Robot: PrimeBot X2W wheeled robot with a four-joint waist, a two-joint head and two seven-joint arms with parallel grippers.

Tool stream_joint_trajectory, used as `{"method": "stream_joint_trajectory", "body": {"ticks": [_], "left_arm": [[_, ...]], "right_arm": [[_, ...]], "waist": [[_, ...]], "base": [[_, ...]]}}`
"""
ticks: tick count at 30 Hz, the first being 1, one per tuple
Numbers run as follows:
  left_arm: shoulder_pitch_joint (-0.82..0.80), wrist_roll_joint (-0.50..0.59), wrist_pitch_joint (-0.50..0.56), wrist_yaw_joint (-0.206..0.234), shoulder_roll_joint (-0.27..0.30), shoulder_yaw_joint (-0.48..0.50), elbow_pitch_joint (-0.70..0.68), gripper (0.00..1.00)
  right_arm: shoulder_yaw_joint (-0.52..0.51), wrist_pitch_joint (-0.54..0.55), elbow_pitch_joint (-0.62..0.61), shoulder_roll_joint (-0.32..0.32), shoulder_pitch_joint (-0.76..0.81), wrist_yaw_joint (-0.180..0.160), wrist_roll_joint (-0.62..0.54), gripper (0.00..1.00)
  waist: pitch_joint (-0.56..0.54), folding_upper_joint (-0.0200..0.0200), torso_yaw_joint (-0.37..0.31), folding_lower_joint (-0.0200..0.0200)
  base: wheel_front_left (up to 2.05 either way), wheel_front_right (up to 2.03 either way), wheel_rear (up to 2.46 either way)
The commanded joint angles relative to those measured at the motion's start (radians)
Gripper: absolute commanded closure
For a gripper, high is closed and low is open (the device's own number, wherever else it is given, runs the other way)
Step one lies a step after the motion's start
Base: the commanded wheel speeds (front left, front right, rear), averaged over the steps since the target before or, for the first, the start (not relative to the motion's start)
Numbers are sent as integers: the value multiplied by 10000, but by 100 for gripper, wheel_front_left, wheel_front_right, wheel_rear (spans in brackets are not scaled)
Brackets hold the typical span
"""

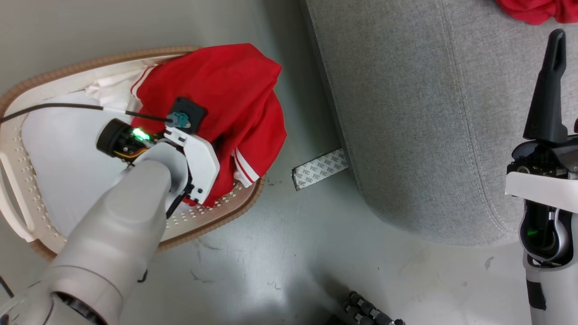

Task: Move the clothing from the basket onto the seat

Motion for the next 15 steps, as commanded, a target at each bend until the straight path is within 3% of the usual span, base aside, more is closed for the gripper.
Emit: {"method": "stream_joint_trajectory", "body": {"ticks": [1, 5, 15], "left_arm": [[-80, -203, -147, 7, 98, -215, -102, 100], [-77, -580, -473, 7, 227, -589, -277, 100], [693, -1875, -1206, 7, -182, -1489, -652, 100]], "right_arm": [[26, 5, 58, 21, 47, -22, 8, 0], [64, 7, 193, 20, -22, -22, -5, 0], [-221, 7, 331, 15, 226, -22, -615, 0]], "waist": [[-16, 0, -5, -1], [-173, 0, -17, -1], [-1581, 0, 602, -1]], "base": [[0, 0, 0], [0, 0, 0], [0, 0, 0]]}}
